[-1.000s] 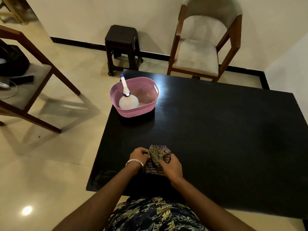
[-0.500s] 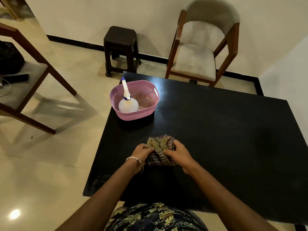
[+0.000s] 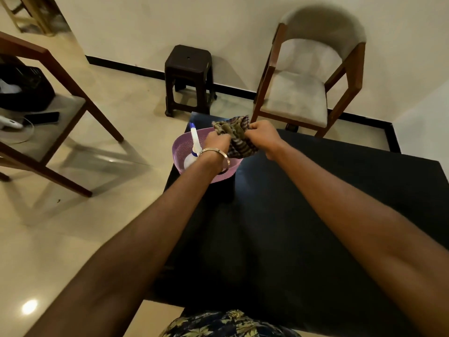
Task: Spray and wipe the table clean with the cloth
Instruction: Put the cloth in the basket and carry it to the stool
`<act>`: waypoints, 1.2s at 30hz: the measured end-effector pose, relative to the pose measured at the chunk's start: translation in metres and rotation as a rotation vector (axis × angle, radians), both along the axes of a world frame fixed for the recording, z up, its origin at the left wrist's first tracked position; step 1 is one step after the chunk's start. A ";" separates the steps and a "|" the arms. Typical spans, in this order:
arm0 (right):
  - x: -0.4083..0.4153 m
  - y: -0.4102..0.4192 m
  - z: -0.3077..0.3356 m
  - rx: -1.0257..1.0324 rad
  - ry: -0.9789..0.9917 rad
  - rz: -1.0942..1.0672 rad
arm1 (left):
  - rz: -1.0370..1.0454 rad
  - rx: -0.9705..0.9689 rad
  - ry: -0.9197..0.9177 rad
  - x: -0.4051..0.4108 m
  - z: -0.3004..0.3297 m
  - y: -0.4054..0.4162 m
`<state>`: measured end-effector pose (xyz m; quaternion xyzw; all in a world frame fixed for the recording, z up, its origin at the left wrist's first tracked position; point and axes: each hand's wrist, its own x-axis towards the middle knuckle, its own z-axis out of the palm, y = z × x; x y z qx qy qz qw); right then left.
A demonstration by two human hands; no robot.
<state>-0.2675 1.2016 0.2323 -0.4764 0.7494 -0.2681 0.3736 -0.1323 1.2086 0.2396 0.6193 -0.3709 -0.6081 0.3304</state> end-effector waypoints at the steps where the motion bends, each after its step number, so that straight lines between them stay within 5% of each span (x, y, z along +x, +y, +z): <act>1: 0.002 -0.009 -0.003 0.026 -0.008 0.011 | -0.001 0.014 0.002 -0.002 0.001 -0.004; 9: 0.020 -0.037 -0.038 0.193 -0.063 0.006 | 0.257 0.260 0.251 -0.013 -0.023 -0.016; 25: 0.026 -0.056 -0.067 0.201 0.040 0.095 | 0.090 0.284 -0.020 -0.007 -0.053 -0.035; 36: 0.008 -0.011 -0.078 -0.044 -0.027 -0.155 | 0.070 -0.064 0.042 0.017 -0.053 0.037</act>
